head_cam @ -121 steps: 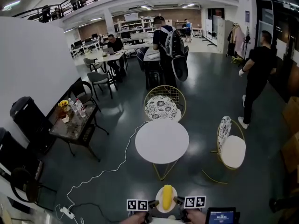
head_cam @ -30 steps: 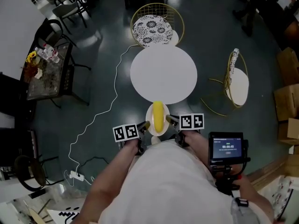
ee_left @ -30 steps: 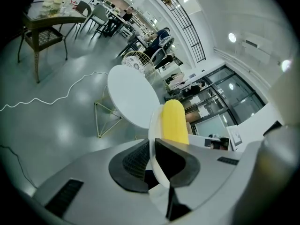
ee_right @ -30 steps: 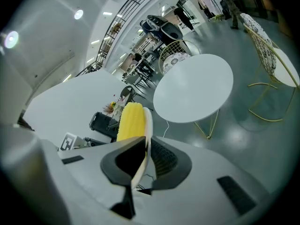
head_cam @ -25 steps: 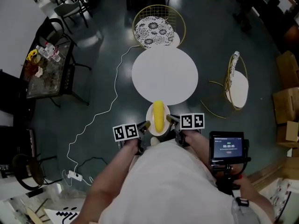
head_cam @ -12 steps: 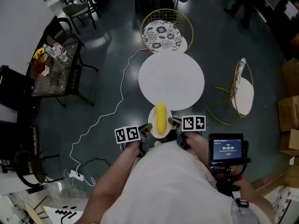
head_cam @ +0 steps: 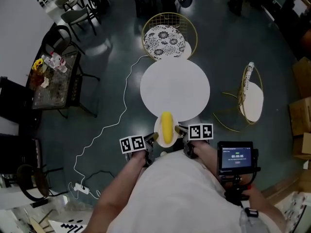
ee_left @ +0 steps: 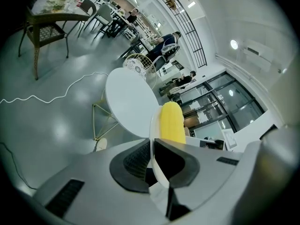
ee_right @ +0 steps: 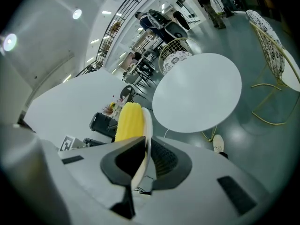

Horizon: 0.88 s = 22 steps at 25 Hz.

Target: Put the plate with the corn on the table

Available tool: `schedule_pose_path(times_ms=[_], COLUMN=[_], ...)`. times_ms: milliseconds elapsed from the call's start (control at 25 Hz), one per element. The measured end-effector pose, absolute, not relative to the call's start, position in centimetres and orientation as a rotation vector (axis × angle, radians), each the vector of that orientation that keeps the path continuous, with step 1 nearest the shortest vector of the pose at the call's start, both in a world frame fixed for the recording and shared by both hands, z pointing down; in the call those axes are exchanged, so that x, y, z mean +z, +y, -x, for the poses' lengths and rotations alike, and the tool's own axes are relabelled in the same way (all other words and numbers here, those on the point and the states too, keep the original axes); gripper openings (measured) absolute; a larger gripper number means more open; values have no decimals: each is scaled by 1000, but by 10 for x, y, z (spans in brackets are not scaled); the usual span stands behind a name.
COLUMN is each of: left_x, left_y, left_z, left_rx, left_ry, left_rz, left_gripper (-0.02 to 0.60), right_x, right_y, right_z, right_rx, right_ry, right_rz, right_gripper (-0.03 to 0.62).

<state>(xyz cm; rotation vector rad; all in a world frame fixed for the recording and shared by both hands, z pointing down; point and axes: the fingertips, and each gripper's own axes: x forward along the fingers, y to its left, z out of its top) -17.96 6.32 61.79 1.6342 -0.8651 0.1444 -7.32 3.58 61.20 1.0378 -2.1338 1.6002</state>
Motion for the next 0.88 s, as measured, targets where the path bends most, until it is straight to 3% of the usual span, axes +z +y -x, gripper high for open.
schedule_pose_path(times_ms=[880], left_x=[641], left_y=[-48], left_z=[139], left_rx=[217], left_ry=[-907], left_rz=[-1579], left_gripper=[35], right_x=[634], right_y=[-78], right_z=[34], right_rx=[1636], right_ry=[-2104], right_rz=[-966], right_gripper=[46])
